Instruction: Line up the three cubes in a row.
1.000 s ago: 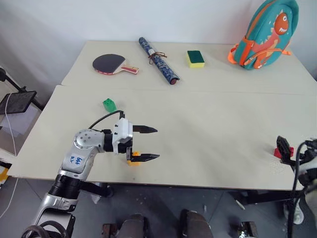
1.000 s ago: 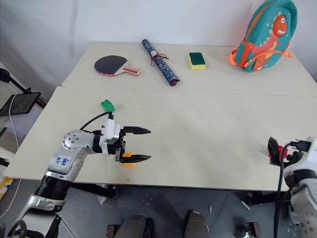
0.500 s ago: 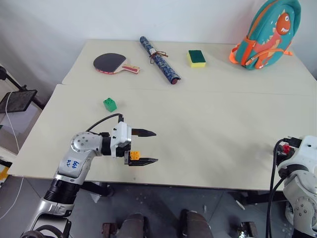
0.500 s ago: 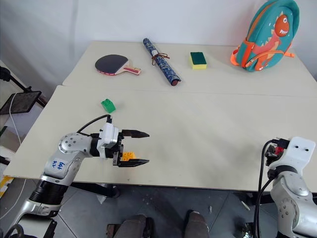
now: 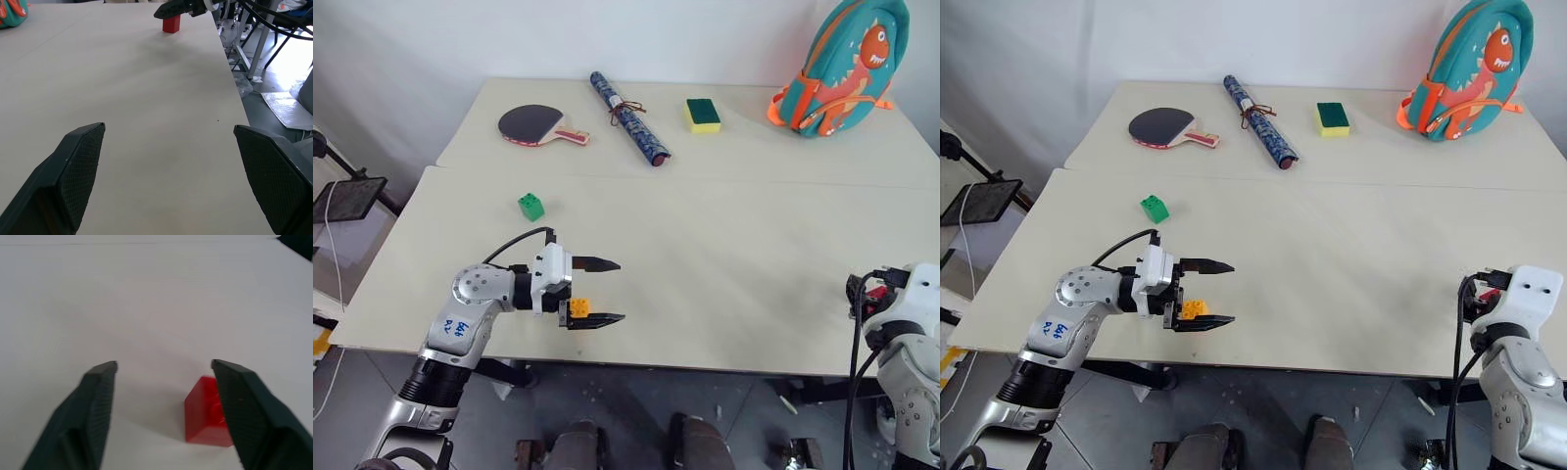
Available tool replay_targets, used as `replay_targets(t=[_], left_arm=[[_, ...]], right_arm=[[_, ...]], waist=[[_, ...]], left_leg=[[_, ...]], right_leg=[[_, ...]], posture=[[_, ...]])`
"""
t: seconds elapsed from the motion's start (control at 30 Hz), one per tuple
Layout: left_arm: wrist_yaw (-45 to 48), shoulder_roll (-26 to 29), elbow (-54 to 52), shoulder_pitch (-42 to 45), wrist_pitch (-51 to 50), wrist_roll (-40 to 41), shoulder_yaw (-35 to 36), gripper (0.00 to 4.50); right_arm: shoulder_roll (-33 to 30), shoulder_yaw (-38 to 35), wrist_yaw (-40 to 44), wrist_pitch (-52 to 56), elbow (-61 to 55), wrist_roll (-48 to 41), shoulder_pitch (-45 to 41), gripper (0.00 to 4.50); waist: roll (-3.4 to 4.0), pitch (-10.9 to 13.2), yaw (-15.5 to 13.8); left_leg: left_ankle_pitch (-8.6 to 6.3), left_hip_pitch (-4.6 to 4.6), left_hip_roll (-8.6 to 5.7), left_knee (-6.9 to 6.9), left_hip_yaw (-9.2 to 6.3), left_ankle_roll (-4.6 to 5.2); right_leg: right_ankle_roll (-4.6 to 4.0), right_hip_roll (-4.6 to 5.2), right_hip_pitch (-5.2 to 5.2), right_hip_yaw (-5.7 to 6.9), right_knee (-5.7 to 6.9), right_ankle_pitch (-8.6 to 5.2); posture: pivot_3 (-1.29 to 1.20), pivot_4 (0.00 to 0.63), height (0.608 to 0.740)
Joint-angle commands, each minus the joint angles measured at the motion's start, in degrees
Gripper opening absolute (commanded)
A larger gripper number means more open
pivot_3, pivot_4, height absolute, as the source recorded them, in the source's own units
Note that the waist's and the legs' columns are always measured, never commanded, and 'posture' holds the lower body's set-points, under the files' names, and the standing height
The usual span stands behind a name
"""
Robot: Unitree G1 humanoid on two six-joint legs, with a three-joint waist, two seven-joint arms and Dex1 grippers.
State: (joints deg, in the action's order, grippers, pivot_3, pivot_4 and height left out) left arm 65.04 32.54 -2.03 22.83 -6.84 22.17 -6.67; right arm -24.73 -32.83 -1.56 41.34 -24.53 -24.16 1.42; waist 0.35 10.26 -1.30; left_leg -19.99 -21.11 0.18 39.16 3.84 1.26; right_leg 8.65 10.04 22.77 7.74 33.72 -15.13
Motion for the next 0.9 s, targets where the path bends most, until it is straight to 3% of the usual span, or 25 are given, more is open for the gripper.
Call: replay_targets(t=[0.03, 0.23, 0.5, 0.63, 0.77, 0.8, 0.9], left_arm=[[-0.2, 0.0, -2.4, -0.4, 0.7, 0.4, 1.1, 4.5], [0.0, 0.0, -2.3, -0.4, 1.0, 0.5, 1.2, 4.5], [-0.1, -0.1, -2.2, -0.1, 1.2, 0.4, 1.2, 4.5], [-0.3, -0.1, -2.5, -0.3, 1.3, 0.4, 1.3, 4.5], [-0.3, 0.1, -2.2, -0.1, 1.4, 0.3, 1.3, 4.5], [-0.2, 0.3, -2.1, -0.1, 1.5, 0.3, 1.5, 4.5], [-0.2, 0.7, -2.0, -0.1, 1.4, 0.5, 2.2, 4.5]], right_arm=[[-2.3, -3.2, 1.0, -2.0, 0.2, 1.7, 0.2, 3.98], [-5.3, -4.0, 1.6, -1.3, 4.9, 4.2, 0.0, 3.98], [-3.1, -4.3, 1.0, 5.7, 7.0, 2.2, -0.8, 3.98], [-3.1, -3.6, 2.4, 2.9, 8.6, 2.9, -1.7, 3.08], [-5.0, -2.4, 6.4, 2.1, 10.7, 2.2, -2.7, 1.69], [-6.1, -1.5, 9.4, 2.5, 10.5, 1.1, -2.9, 1.5], [-8.8, 1.8, 18.7, 1.1, 8.7, -2.6, -4.3, 1.5]], waist=[[0.0, 0.0, 0.0], [0.0, 0.0, 0.1], [0.0, 0.0, 0.1], [0.0, 0.0, 0.1], [0.0, 0.0, 0.1], [0.0, 0.0, 0.1], [0.0, 0.0, 0.1]], left_leg=[[0.0, 0.0, 0.0, 0.0, 0.0, 0.0], [0.0, 0.02, 0.01, 0.0, 0.03, 0.0], [0.0, 0.01, 0.02, 0.0, 0.02, 0.0], [0.0, 0.01, 0.02, 0.0, 0.02, 0.0], [0.0, 0.01, 0.01, 0.0, 0.03, 0.0], [0.0, 0.01, 0.01, 0.0, 0.03, 0.0], [0.0, 0.02, 0.02, 0.0, 0.02, 0.0]], right_leg=[[0.0, 0.0, 0.0, 0.01, 0.0, 0.0], [0.0, -0.01, 0.0, 0.0, 0.01, 0.0], [0.0, -0.01, 0.0, 0.0, 0.01, 0.0], [0.0, -0.01, 0.0, -0.01, 0.0, 0.0], [0.0, -0.01, 0.0, -0.01, 0.0, 0.0], [0.0, -0.01, 0.0, -0.02, -0.01, 0.0], [0.0, -0.01, 0.0, 0.0, -0.01, 0.0]], posture=[[0.0, 0.15, 0.74], [0.0, 0.15, 0.74], [0.0, 0.15, 0.74], [0.0, 0.15, 0.74], [0.0, 0.15, 0.74], [0.0, 0.15, 0.74], [0.0, 0.15, 0.74]])
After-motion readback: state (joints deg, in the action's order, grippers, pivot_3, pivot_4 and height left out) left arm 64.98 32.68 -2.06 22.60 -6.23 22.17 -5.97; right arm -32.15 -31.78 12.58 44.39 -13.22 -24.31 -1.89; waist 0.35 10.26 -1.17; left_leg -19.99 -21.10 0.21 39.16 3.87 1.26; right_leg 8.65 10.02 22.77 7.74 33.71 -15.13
